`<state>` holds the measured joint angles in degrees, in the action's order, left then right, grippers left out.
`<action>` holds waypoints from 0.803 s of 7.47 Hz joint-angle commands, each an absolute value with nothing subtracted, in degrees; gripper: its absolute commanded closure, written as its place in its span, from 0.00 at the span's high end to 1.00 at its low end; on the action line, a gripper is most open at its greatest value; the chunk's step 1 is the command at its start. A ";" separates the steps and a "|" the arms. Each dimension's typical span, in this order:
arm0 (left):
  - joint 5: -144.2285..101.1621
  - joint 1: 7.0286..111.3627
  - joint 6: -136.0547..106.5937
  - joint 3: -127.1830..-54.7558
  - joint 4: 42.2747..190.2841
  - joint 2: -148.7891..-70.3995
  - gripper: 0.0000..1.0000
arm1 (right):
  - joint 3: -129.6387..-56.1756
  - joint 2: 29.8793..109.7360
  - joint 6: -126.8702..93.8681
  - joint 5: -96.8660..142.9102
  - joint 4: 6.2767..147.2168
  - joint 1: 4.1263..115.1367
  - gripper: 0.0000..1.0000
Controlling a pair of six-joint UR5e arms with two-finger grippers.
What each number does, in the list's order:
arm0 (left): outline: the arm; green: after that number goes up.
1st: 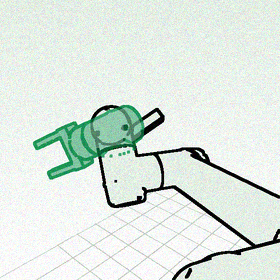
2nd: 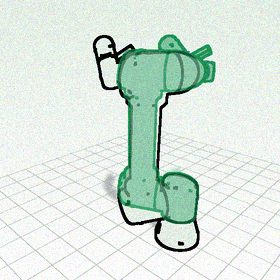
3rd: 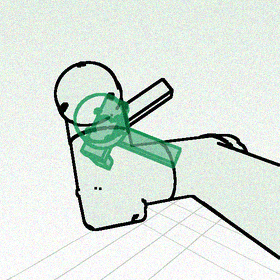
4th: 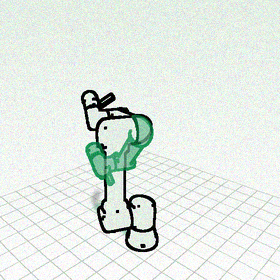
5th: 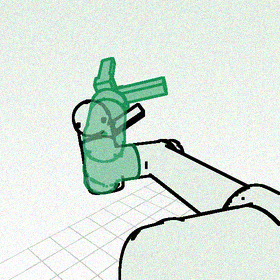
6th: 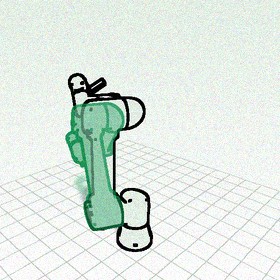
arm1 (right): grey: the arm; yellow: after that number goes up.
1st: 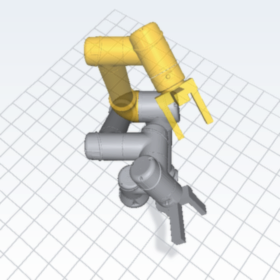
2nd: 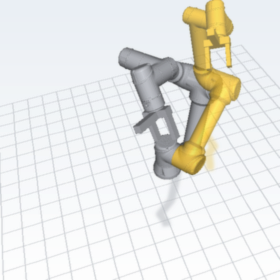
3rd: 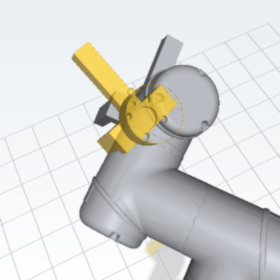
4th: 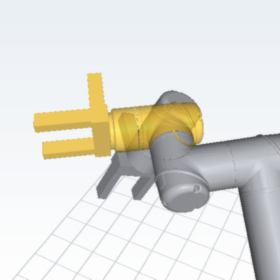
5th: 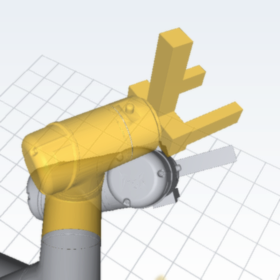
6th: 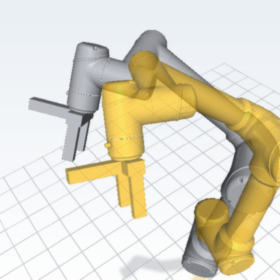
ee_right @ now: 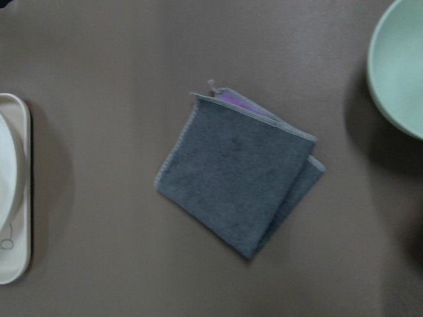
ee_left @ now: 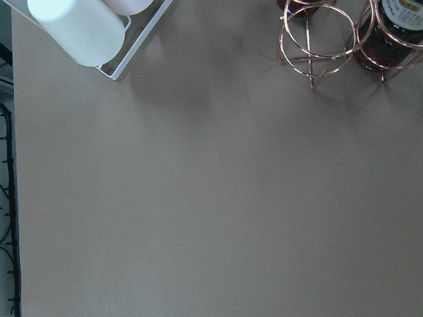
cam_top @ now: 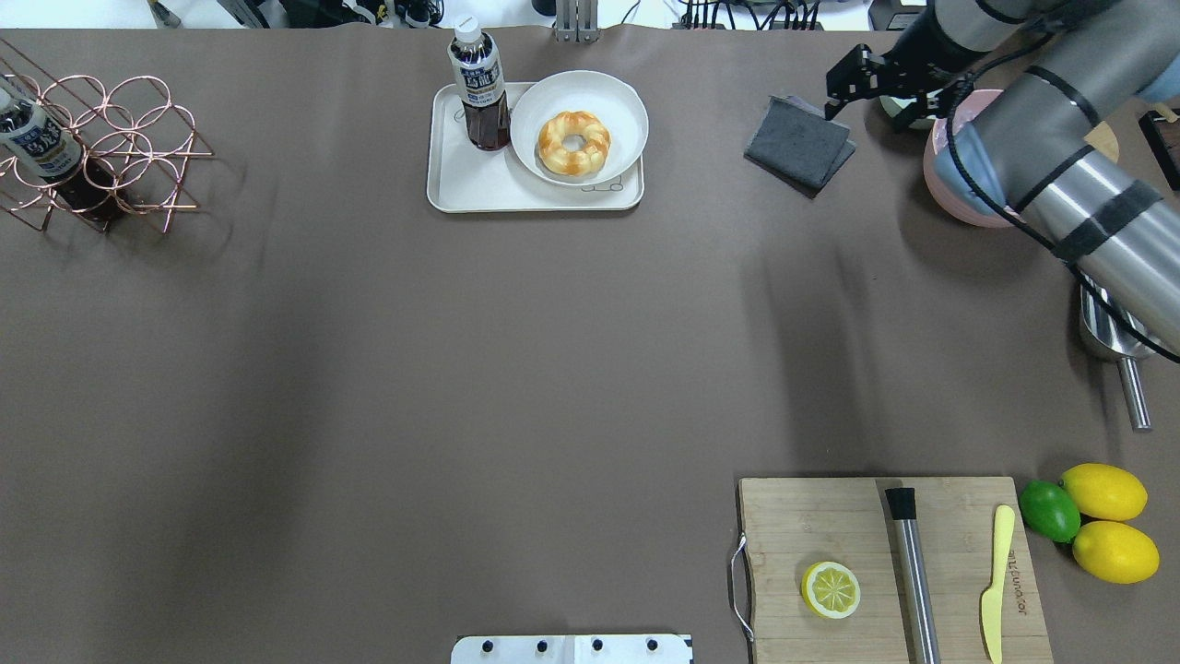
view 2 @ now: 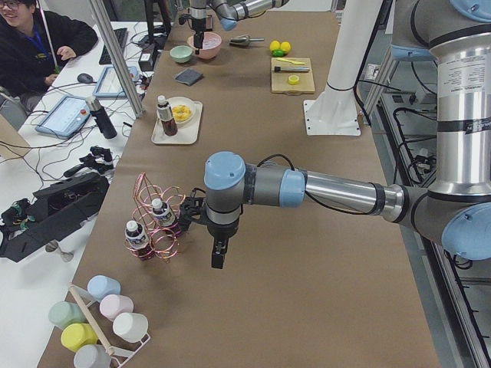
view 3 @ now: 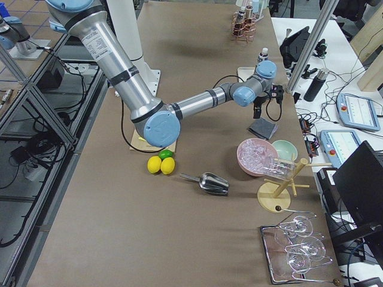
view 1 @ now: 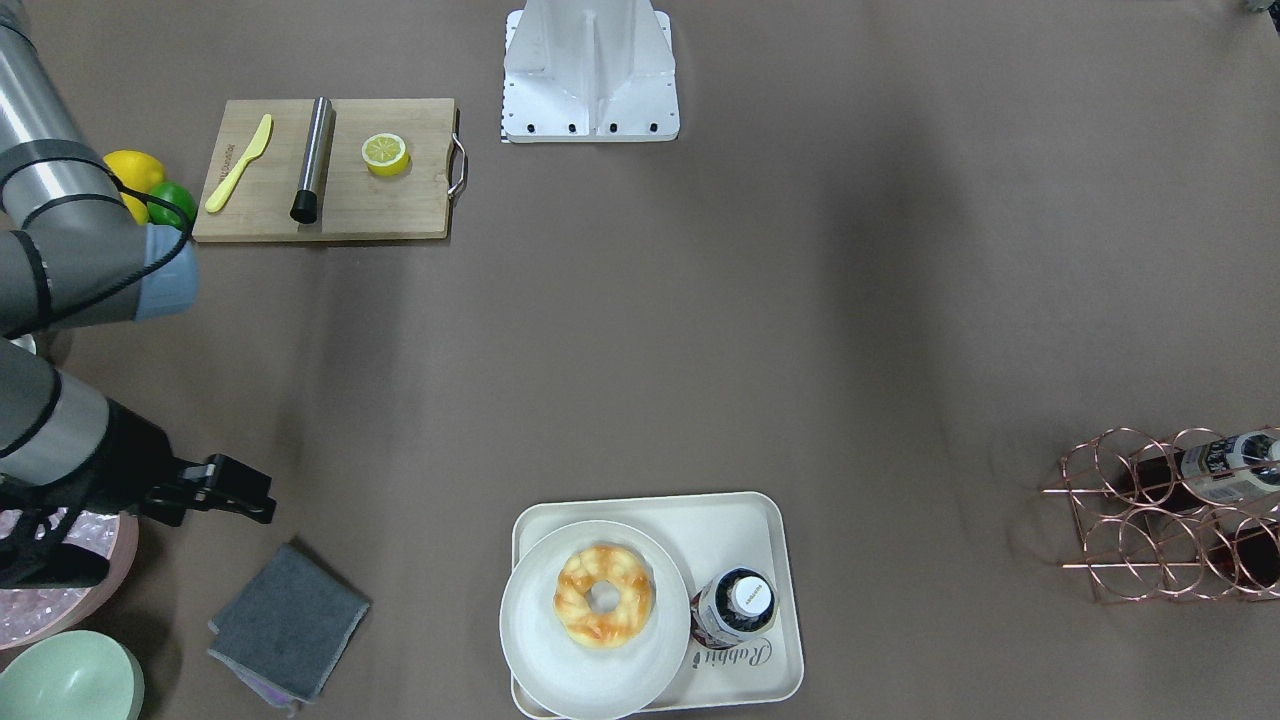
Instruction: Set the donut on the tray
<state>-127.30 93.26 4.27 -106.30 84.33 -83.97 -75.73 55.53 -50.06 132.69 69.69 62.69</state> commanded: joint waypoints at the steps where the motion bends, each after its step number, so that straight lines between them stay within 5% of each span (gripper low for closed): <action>1: -127.35 93.25 4.22 -106.52 84.29 -84.02 0.98 | -86.61 63.78 -43.68 137.80 81.32 66.27 1.00; 3: -127.35 93.16 4.31 -106.44 84.29 -84.11 0.98 | -102.31 76.39 -38.54 137.55 87.43 66.36 1.00; 6: -127.35 93.08 4.31 -106.26 84.37 -84.02 0.98 | -104.07 87.52 -18.19 133.71 89.80 71.26 1.00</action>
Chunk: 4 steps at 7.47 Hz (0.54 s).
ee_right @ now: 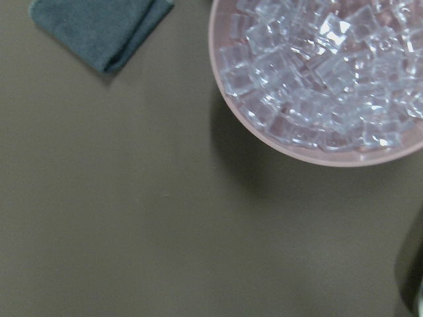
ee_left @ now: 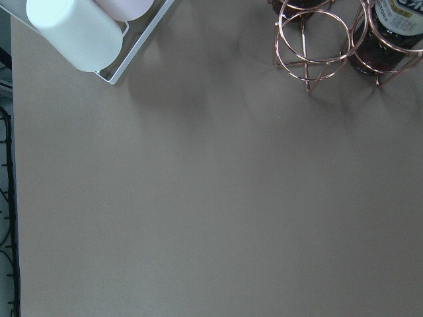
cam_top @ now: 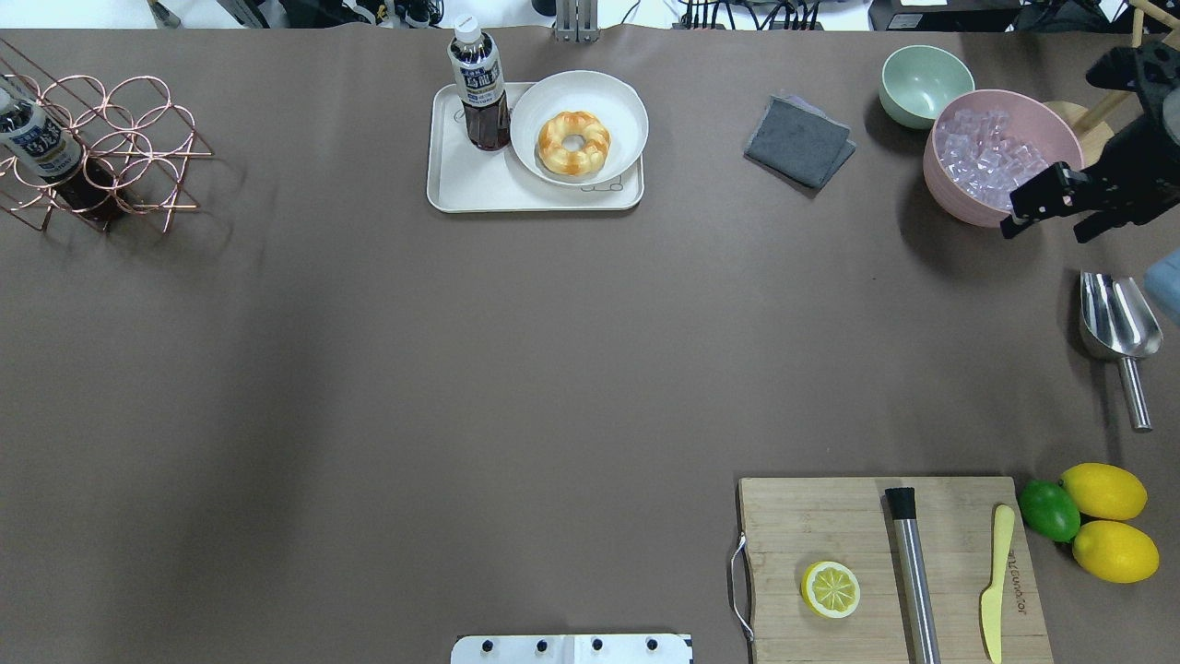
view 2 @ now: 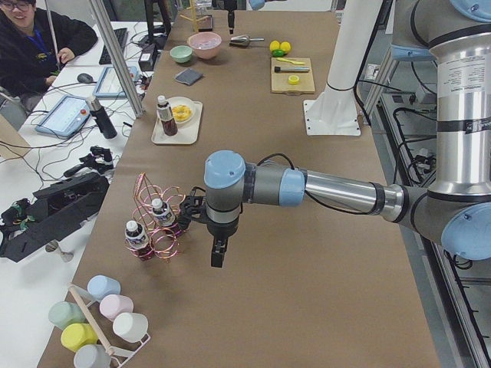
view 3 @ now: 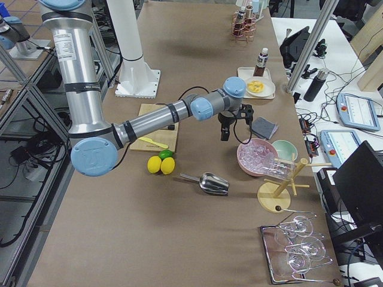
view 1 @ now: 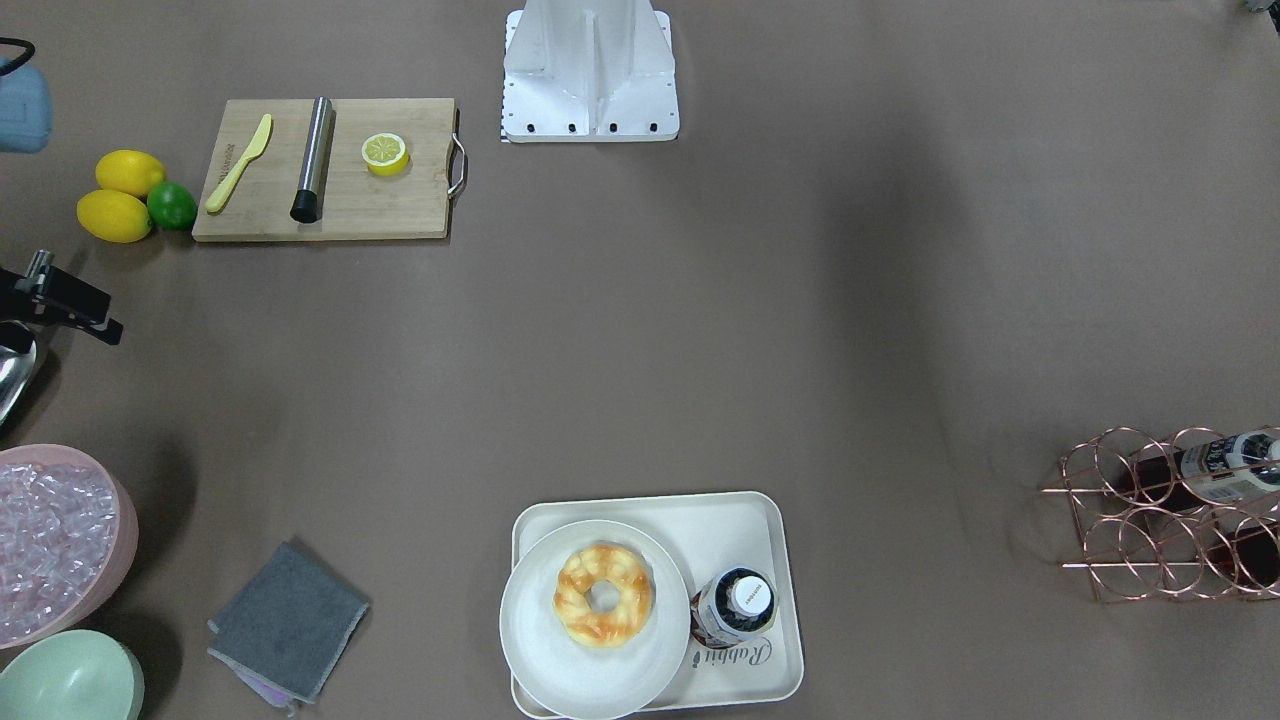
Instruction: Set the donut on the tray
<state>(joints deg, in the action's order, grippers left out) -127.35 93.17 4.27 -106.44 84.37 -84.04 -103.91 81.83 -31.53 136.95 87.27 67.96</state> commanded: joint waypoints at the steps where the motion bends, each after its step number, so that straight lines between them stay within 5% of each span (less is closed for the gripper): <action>1: -127.35 92.99 4.31 -106.17 84.37 -84.11 0.98 | -103.45 87.36 -13.23 131.33 97.22 72.41 1.00; 4: -127.35 92.90 4.31 -106.00 84.37 -84.02 0.98 | -97.58 87.27 -2.63 130.05 102.92 79.78 1.00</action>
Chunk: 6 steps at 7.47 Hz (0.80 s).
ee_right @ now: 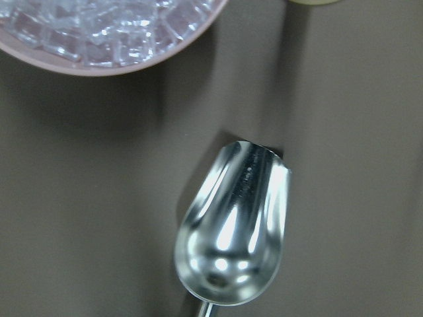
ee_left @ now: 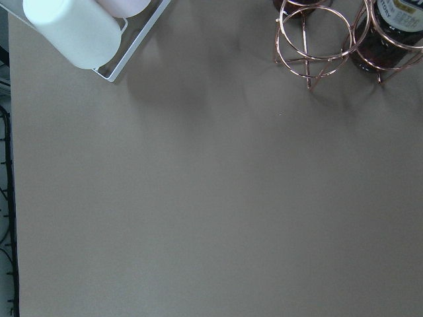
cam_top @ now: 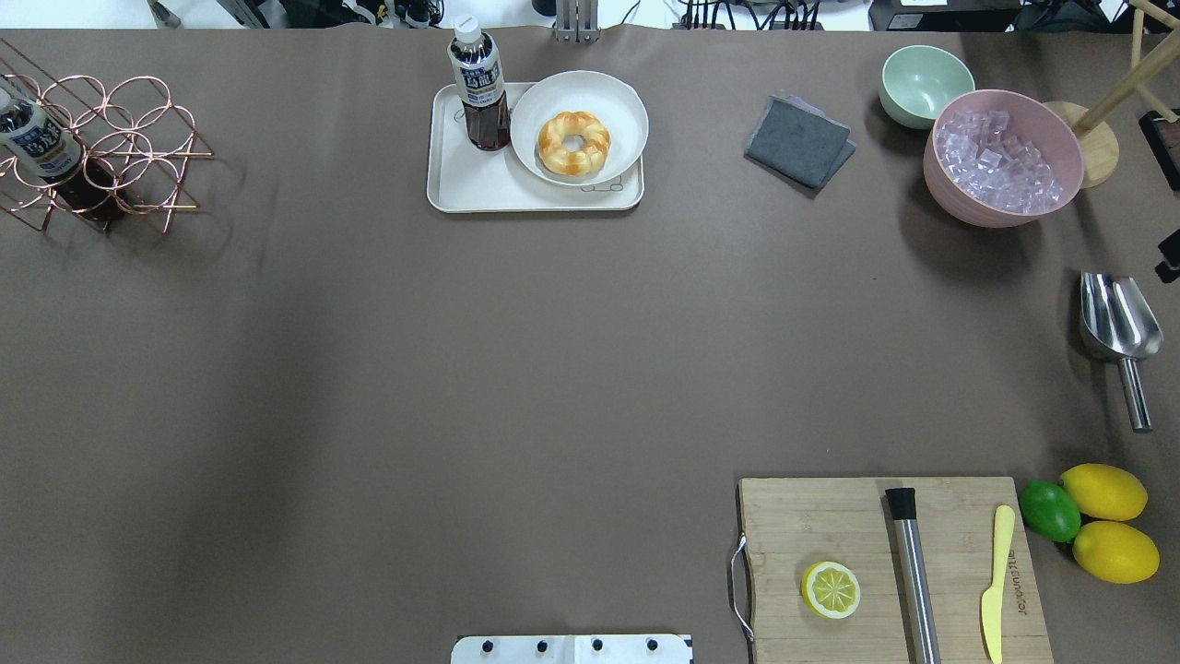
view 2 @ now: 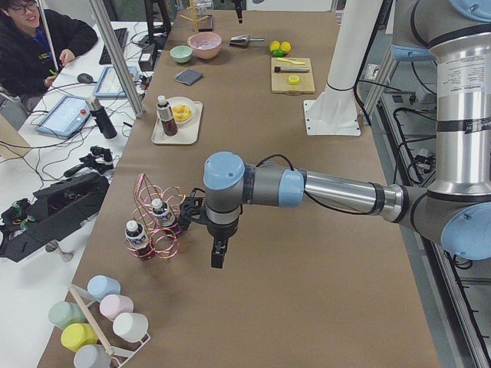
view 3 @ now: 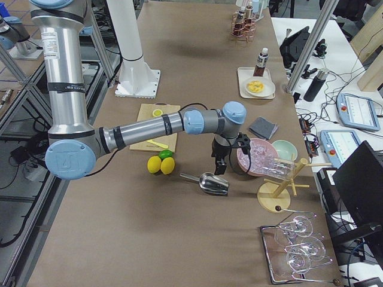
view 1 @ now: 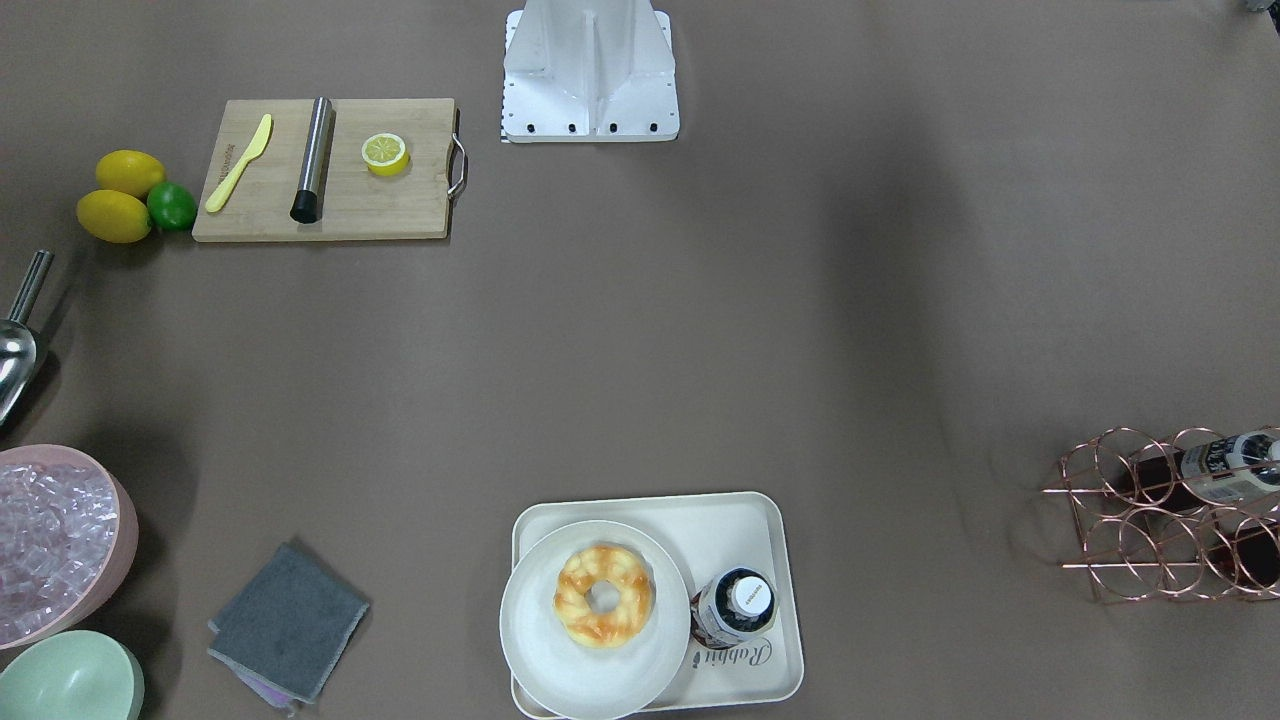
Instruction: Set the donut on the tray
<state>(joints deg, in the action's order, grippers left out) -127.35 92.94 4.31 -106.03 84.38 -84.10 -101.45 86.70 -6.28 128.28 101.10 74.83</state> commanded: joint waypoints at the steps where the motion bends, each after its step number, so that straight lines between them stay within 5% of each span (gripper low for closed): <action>1: -127.35 92.90 4.31 -106.00 84.37 -84.02 0.98 | -93.99 86.93 -2.38 133.65 101.88 83.55 1.00; 6: -127.27 93.16 4.39 -105.82 84.37 -83.94 0.98 | -93.25 89.91 -1.85 133.77 90.80 84.55 1.00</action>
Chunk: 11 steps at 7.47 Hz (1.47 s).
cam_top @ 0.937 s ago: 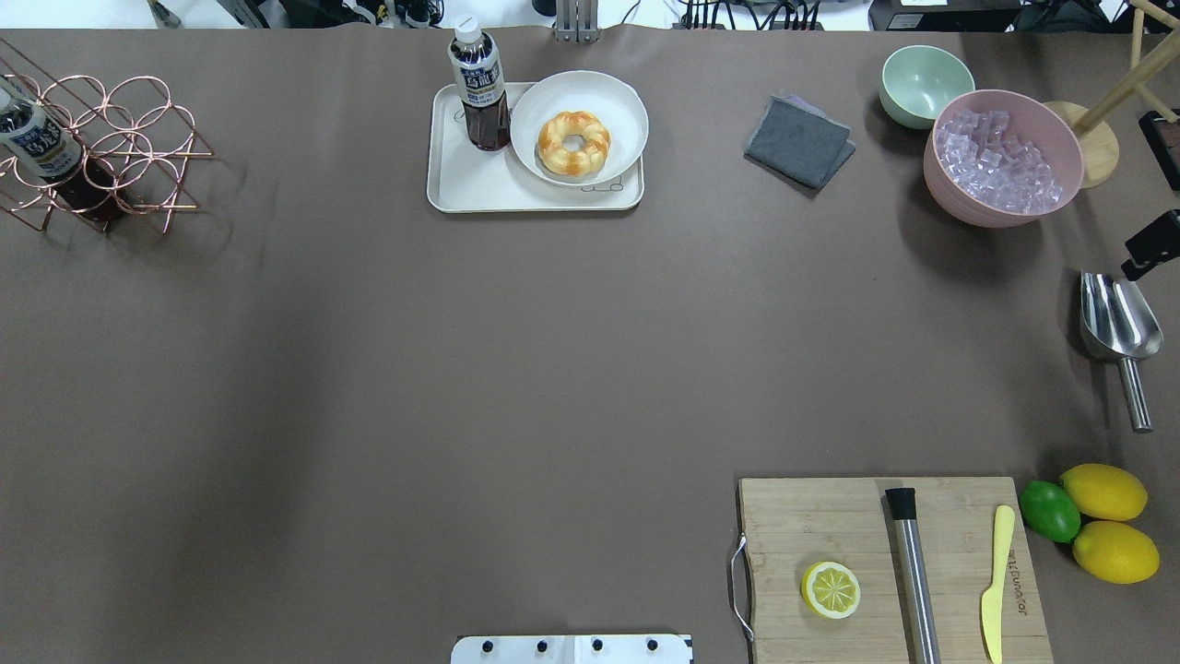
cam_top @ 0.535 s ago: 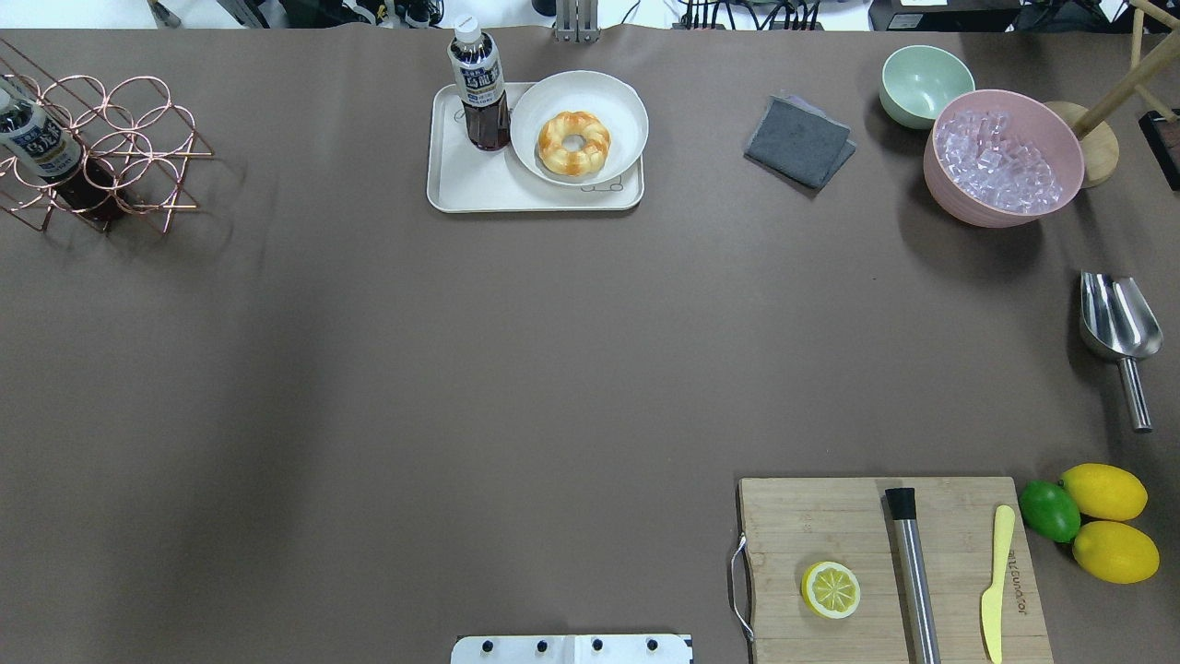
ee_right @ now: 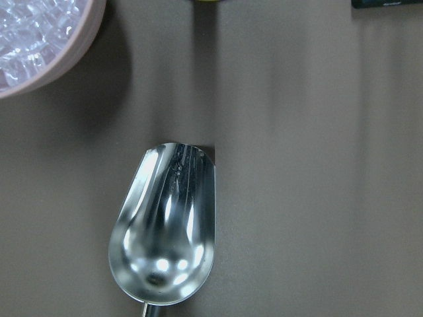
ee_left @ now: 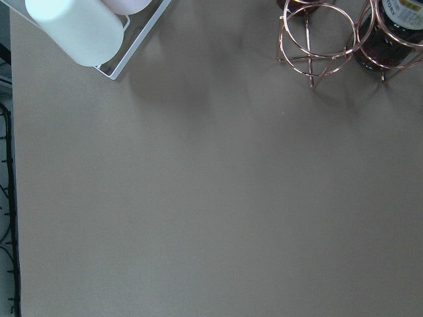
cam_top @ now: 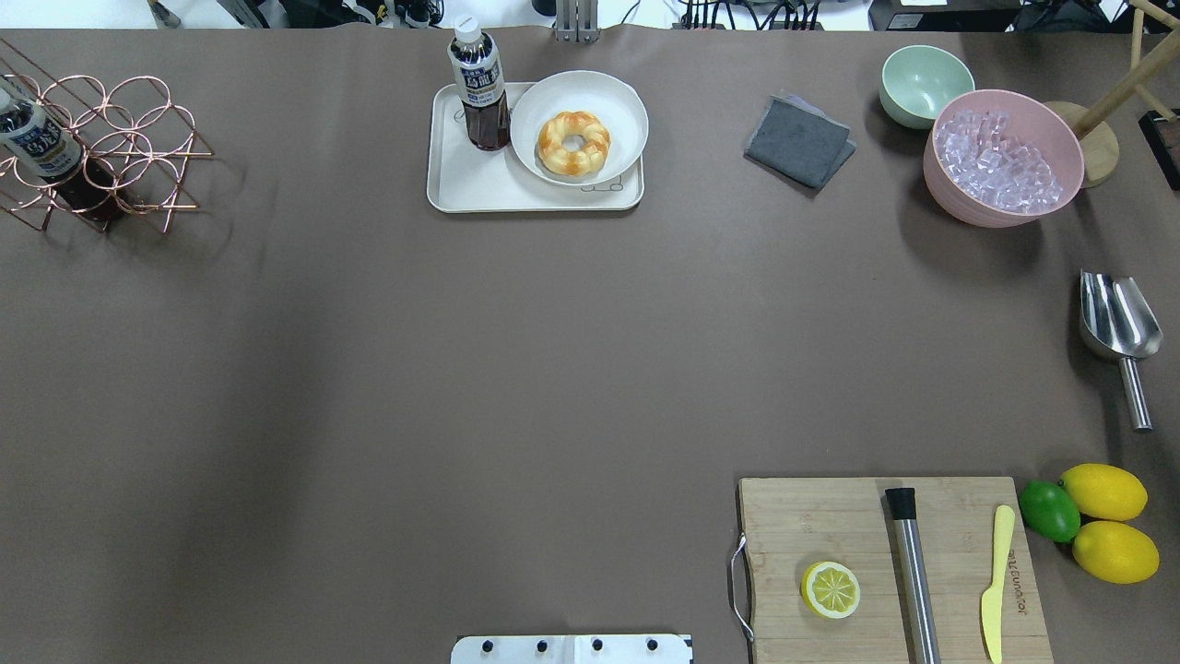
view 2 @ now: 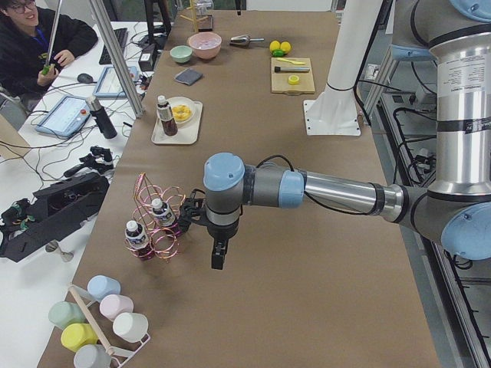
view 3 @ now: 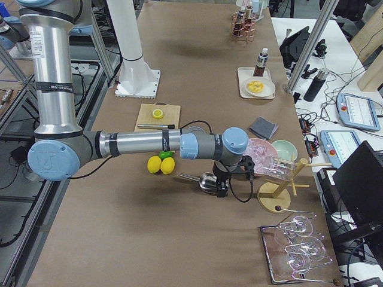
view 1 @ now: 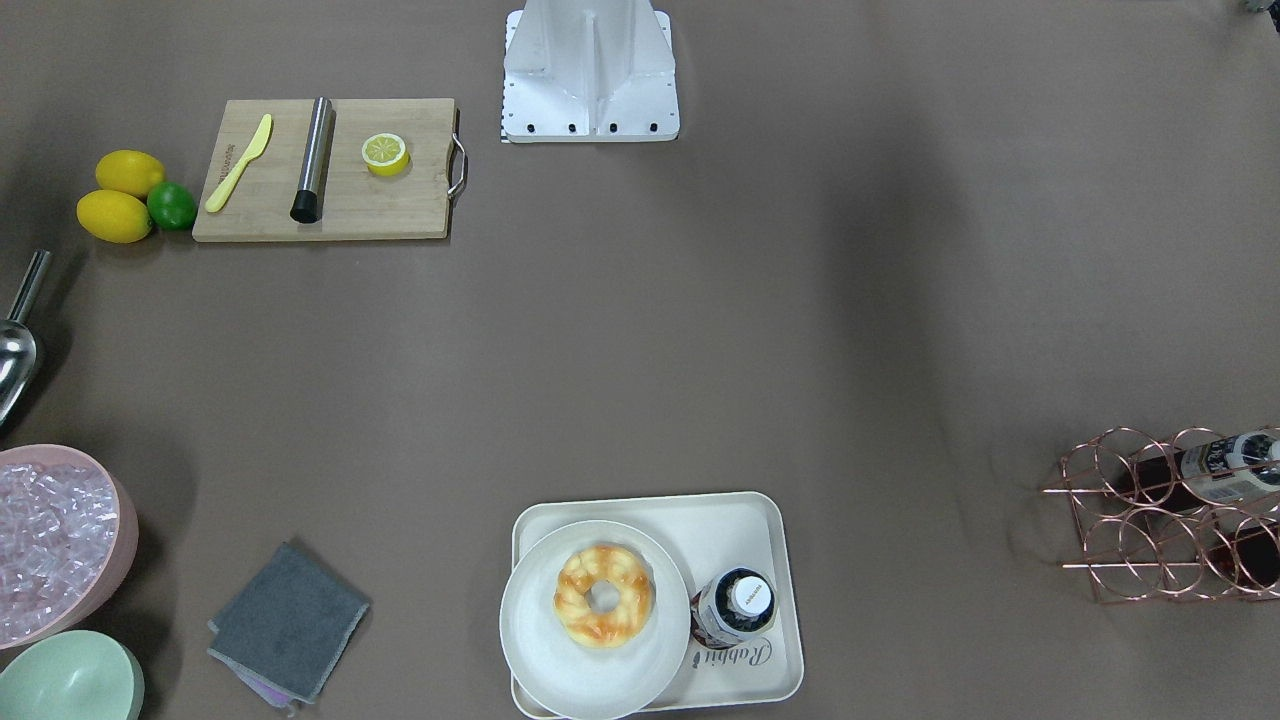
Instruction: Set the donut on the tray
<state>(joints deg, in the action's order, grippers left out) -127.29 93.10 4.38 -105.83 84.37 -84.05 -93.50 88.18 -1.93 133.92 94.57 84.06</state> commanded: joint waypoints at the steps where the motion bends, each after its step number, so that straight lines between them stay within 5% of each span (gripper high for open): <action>1: -127.27 93.08 4.39 -105.82 84.37 -84.02 0.98 | -92.56 89.91 -1.76 133.60 90.70 84.55 1.00; 11: -127.35 91.49 4.83 -105.91 84.29 -86.66 0.98 | -89.12 89.91 0.70 128.32 91.49 85.51 1.00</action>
<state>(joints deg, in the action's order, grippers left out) -127.36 91.56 4.83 -105.95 84.29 -86.48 -89.91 89.73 0.68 127.99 91.46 84.89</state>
